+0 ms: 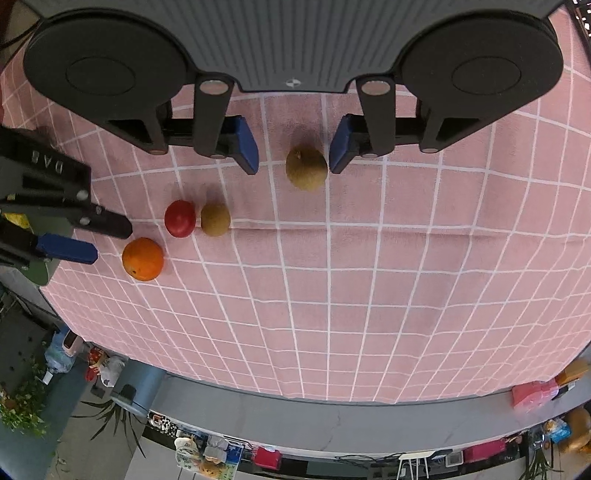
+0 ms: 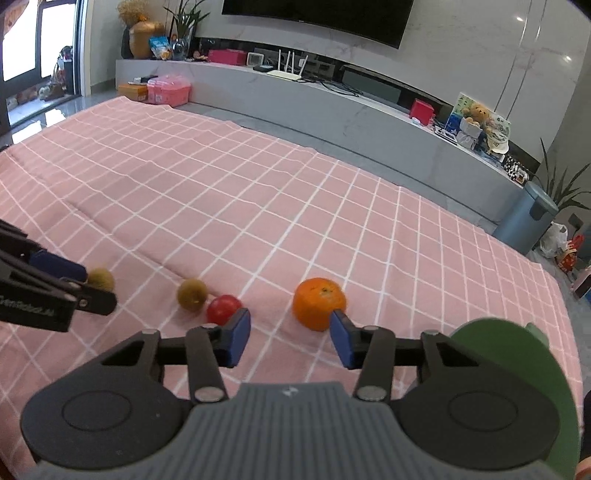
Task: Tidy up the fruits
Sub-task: 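Grasp a small brown fruit with the left tool while the right tool grasps an orange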
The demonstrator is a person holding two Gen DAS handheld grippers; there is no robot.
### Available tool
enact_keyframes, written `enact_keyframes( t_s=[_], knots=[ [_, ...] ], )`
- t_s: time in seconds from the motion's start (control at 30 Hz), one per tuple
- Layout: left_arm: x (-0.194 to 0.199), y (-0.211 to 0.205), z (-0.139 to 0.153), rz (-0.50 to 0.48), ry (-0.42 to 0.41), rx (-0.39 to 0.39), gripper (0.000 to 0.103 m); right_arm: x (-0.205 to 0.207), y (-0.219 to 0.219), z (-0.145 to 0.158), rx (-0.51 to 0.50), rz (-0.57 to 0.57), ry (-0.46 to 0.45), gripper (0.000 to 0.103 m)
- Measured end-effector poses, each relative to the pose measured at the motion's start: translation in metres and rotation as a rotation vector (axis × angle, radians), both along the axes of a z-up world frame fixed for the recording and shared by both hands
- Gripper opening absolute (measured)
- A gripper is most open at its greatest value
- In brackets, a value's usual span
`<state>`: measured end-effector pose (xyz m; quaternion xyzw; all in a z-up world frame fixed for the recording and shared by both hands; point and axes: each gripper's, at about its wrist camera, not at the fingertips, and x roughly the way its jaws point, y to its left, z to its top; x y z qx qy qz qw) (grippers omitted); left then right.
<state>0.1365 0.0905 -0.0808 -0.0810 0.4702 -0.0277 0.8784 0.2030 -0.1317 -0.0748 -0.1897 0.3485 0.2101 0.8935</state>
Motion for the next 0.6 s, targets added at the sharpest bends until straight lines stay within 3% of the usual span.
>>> enact_keyframes(
  t_s=[0.27, 0.6],
  knots=[
    [0.003, -0.003, -0.003, -0.011, -0.006, 0.008, 0.029, 0.035, -0.001, 0.000, -0.021, -0.030, 0.059, 0.042],
    [0.012, -0.005, -0.002, -0.025, -0.010, 0.009, 0.028, 0.062, -0.001, -0.017, -0.026, -0.075, 0.155, 0.042]
  ],
)
